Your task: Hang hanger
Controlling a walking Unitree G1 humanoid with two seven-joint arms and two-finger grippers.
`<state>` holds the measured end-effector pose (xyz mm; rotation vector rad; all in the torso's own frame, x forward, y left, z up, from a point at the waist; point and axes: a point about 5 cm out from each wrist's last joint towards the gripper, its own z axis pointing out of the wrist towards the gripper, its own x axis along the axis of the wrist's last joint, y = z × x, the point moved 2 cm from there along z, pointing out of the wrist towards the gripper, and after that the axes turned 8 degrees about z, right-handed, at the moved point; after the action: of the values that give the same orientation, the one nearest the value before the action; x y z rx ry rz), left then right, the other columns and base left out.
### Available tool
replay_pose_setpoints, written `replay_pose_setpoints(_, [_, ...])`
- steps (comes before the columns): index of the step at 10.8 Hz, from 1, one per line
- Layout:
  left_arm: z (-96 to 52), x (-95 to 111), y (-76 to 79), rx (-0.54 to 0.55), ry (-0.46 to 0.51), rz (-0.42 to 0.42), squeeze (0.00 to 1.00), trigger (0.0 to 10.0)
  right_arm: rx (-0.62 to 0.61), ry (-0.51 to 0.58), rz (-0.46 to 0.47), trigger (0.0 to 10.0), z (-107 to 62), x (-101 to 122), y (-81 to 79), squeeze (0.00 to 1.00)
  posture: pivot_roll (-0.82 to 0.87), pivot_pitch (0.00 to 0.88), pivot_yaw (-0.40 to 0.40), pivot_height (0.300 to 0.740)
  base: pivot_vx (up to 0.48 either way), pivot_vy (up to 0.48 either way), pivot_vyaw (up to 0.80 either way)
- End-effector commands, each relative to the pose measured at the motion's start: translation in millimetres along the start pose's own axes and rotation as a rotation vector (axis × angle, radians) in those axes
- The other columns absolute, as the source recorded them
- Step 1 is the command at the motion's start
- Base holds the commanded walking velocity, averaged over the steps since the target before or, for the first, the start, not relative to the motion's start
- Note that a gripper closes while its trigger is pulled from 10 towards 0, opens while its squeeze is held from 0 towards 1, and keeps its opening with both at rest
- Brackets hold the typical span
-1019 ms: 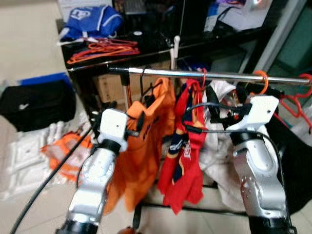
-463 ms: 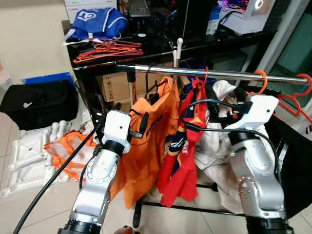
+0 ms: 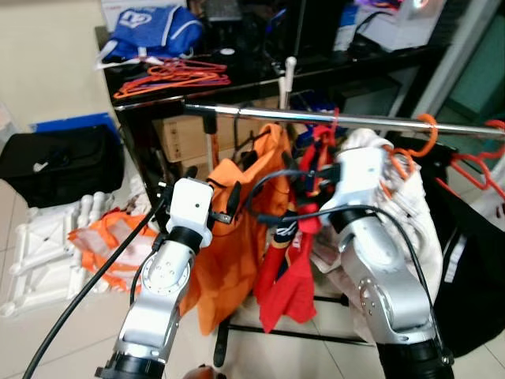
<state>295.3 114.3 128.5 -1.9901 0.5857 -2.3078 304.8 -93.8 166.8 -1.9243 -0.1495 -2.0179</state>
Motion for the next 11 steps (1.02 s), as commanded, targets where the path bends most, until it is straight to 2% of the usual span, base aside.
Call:
replay_pose_setpoints(1, [0.3, 0.1, 0.5, 0.006, 0.001, 0.002, 0.00, 10.0, -0.010, -0.011, -0.025, 10.0, 2.0, 3.6, 1.0, 0.05, 0.02, 0.000, -0.010, 0.740, 0.000, 0.000, 0.00])
replay_pose_setpoints(5, [1.6, -1.0, 1.9, 0.011, 0.000, -0.002, 0.00, 10.0, -0.153, -0.105, -0.054, 10.0, 8.1, -2.2, 20.0, 0.06, 0.02, 0.000, -0.016, 0.740, 0.000, 0.000, 0.00])
replay_pose_setpoints(9, [3.1, -0.5, 3.6, 0.011, 0.002, 0.000, 0.00, 10.0, -0.217, -0.174, 0.021, 10.0, 15.0, -8.5, 21.4, 0.06, 0.03, 0.000, -0.019, 0.740, 0.000, 0.000, 0.00])
replay_pose_setpoints(11, [3.1, -0.7, 3.4, 0.012, 0.003, 0.000, 0.00, 10.0, -0.213, -0.186, 0.037, 10.0, 16.9, -10.0, 17.3, 0.07, 0.03, 0.000, -0.022, 0.740, 0.000, 0.000, 0.00])
